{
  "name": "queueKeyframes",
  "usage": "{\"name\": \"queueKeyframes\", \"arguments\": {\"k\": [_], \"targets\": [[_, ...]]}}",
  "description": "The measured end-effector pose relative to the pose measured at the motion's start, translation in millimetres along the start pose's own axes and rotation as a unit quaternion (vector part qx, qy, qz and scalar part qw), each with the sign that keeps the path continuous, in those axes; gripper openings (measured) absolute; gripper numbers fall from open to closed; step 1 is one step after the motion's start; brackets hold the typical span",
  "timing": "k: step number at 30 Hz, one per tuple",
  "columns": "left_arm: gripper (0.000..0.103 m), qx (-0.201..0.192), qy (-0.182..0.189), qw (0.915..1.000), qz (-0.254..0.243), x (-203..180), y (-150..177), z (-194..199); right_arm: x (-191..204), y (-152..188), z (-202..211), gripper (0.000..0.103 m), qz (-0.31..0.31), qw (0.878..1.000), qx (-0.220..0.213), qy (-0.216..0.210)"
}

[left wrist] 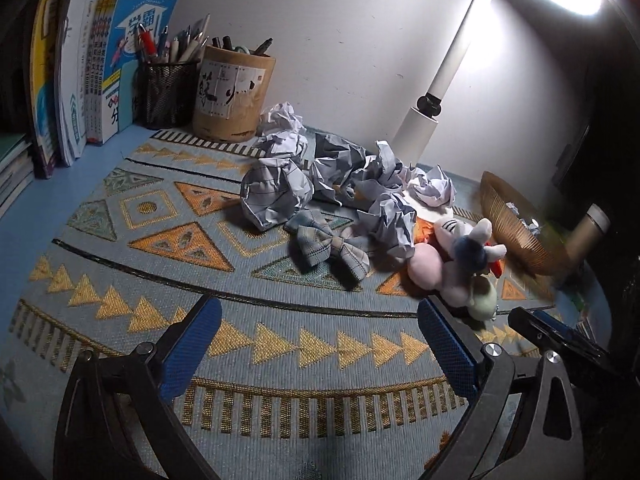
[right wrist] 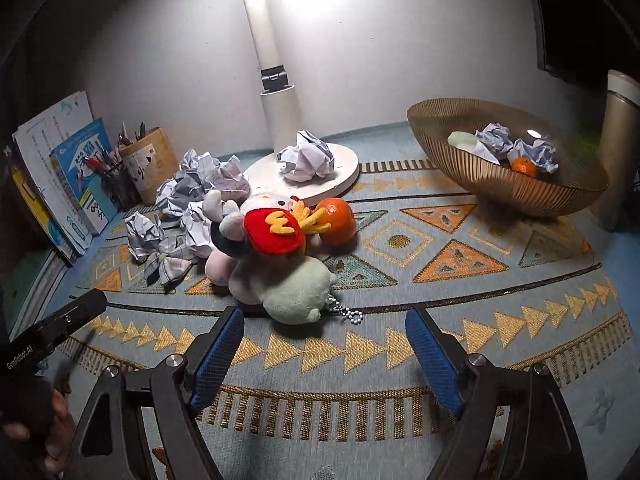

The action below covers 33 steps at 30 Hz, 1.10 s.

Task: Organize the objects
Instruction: 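Move both tools back toward the paper balls and plush dango, then grasp a paper ball with the left gripper while the right gripper grasps a second plush dango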

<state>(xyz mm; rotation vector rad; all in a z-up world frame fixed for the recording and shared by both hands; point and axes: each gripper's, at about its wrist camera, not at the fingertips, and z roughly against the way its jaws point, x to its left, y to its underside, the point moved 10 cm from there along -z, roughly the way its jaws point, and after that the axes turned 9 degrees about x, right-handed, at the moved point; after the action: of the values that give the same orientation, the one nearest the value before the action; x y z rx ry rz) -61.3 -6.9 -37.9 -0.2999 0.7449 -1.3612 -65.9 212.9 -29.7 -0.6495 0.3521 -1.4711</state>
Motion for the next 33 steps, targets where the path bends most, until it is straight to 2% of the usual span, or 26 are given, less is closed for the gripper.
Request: {"name": "queueKeyframes", "arguments": {"k": [9,12,13,16,18,21,24,28,29,30,31,32,33], "targets": [[0.099,0.012,0.001,0.9999,0.002,0,3,-2,-2,1,-14,0.082,-0.003,0.999,0.033,-0.018],[0.099,0.022,-0.002,0.9998,-0.003,0,2,-3,0,-1,-28,0.082,-0.01,0.994,0.084,-0.074],[0.099,0.032,0.0,0.9995,-0.007,0,-1,-4,-1,-3,-31,0.082,-0.008,0.993,0.092,-0.077],[0.099,0.037,-0.015,0.9989,-0.025,10,-26,0,0,-16,-32,0.082,0.037,0.995,0.081,-0.052],[0.099,0.06,0.011,0.9976,-0.034,17,-46,-8,4,-19,-39,0.082,0.07,0.992,0.092,-0.044],[0.098,0.071,0.0,0.9975,-0.007,47,-75,-34,15,-21,-47,0.082,0.105,0.988,0.098,-0.05],[0.097,0.097,0.022,0.9951,0.002,54,-86,-62,22,-24,-53,0.082,0.136,0.986,0.089,-0.036],[0.097,0.113,0.039,0.9926,-0.023,40,-86,-87,30,-26,-60,0.082,0.154,0.982,0.093,-0.054],[0.092,0.112,0.038,0.9926,-0.028,37,-84,-90,33,-26,-60,0.082,0.157,0.981,0.095,-0.057],[0.082,0.112,0.037,0.9925,-0.031,35,-82,-92,36,-24,-61,0.082,0.162,0.98,0.098,-0.06],[0.079,0.103,0.029,0.9935,-0.037,34,-84,-92,39,-23,-61,0.079,0.165,0.979,0.102,-0.064],[0.062,0.105,0.032,0.993,-0.041,31,-82,-92,43,-20,-61,0.067,0.166,0.978,0.107,-0.069],[0.053,0.106,0.03,0.993,-0.042,31,-81,-91,47,-18,-61,0.064,0.167,0.977,0.11,-0.067]]}}
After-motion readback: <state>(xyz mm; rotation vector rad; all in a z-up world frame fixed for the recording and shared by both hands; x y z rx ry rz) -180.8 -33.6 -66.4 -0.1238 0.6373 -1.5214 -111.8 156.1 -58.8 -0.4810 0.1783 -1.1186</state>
